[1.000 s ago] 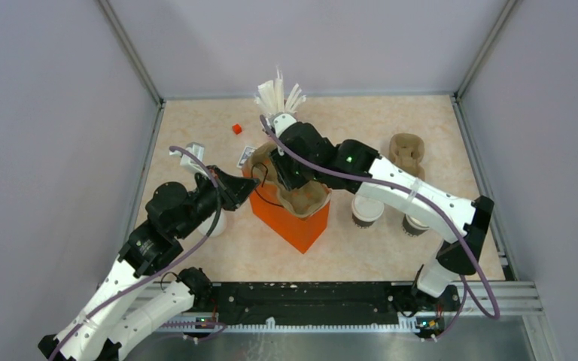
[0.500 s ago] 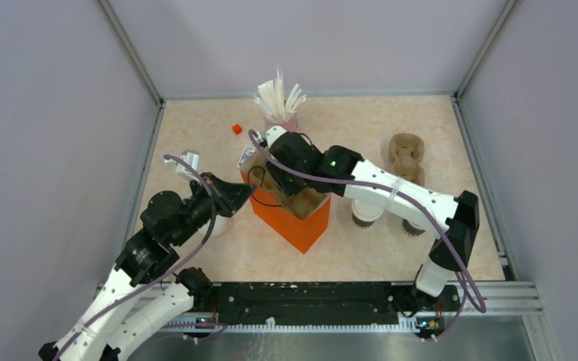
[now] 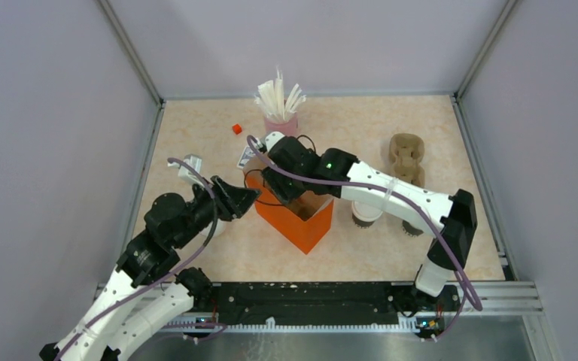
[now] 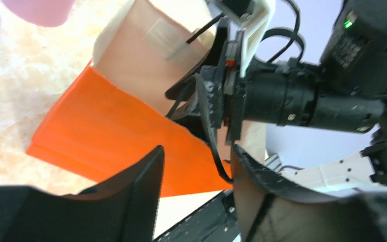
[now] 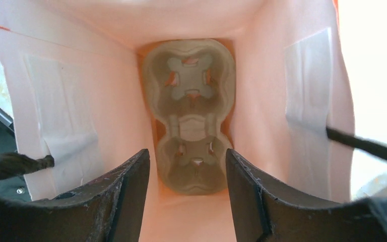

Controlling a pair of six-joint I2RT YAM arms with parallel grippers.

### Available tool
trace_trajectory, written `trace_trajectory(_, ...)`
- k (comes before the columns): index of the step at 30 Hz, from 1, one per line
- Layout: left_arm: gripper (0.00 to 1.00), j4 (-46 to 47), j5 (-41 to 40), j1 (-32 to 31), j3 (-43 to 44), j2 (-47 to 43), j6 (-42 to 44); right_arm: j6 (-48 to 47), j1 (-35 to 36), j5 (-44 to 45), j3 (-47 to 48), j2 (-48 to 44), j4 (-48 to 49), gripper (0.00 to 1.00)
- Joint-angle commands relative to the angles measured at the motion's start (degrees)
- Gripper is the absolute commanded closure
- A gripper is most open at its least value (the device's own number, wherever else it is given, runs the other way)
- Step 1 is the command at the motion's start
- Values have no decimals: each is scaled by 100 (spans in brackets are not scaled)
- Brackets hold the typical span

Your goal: Pack the takeout coffee

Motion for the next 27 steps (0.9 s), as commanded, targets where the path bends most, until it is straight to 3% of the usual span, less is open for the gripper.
trace_trajectory(1, 39, -244, -243, -1, 36, -163, 67, 11, 5, -97, 284, -484, 107, 44)
trace_trajectory(5, 17, -567, -366, -5, 112, -319, 155, 55, -3, -370, 411, -795, 205, 44)
trace_trajectory(9, 4, -1064, -494, -2, 296, -413, 299, 205, -57, -897, 341, -1280, 683, 43)
trace_trajectory(15, 1, -1373, -703, -1, 413, -383, 740, 446, -136, -1516, 193, -1854, 1118, 39)
trace_trajectory(21, 1, -1673, -957, -2, 1090, -159, 1450, 622, -144, -1633, -330, -2488, 1524, 31)
trace_trajectory(27, 1, -1132, 457, -7, 1544, -378, 1641, 537, -144, -1439, -824, -3182, 1521, 31)
